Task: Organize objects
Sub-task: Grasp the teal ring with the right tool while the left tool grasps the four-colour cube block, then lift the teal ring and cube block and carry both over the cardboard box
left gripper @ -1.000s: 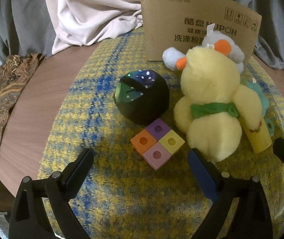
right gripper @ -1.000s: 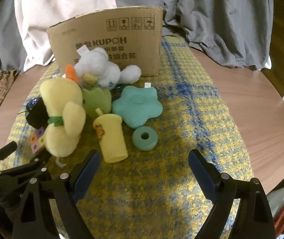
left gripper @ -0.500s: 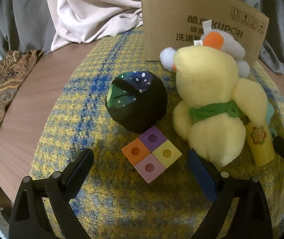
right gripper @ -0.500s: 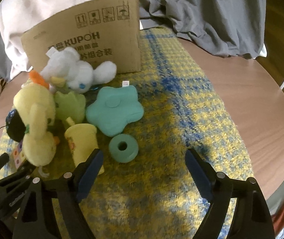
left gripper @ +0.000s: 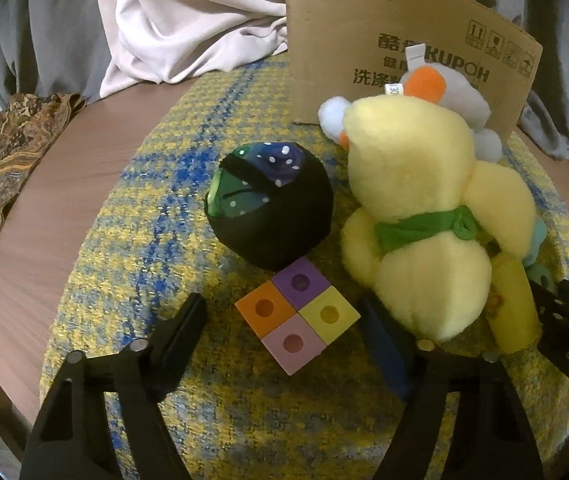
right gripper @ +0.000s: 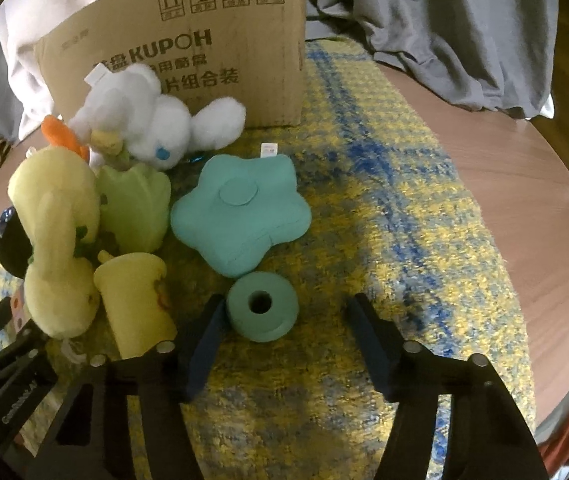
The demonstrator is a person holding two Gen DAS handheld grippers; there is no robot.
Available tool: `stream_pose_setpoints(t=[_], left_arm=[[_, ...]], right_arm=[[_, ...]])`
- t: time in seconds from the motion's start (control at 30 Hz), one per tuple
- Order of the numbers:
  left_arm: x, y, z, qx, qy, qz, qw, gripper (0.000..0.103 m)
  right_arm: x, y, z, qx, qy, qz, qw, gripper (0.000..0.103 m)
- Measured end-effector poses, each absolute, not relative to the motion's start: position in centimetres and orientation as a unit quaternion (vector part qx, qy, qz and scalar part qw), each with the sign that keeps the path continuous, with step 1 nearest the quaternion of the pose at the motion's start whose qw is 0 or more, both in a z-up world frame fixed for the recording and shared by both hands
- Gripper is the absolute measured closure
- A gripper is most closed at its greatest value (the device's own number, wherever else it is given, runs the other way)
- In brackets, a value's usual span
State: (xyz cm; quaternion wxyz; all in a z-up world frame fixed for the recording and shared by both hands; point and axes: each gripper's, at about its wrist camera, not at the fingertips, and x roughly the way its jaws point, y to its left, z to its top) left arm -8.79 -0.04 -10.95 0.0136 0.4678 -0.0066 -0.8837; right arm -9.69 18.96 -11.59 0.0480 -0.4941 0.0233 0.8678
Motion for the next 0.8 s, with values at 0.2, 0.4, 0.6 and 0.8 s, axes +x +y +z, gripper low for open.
stream_pose_setpoints(t=[0.2,0.4,0.6,0.8], left_arm=[[-8.7,0.2,-10.8,0.465,-0.005,-0.885,0.013,0.047],[-8.5,0.2,-10.7,0.464,-0.006,-0.886,0.017,0.049],[-8.0,-0.2,-10.3,0.464,-0.007,-0.886,0.024,0.049],[-6.9,-0.3,-9.0,0.455,-0.006,-0.89,0.022,0.049]], right_arm=[[-9.4,19.1,-11.3,-0.488,0.025,0.871,0.042,0.067],[-9.1,19.6,-11.0,-0.485,0.041,0.873,0.04,0.067],[-8.4,19.9,-10.0,-0.475,0.049,0.878,0.037,0.067],[-7.4,19.9,-8.5,-0.46,0.053,0.886,0.033,0.067]])
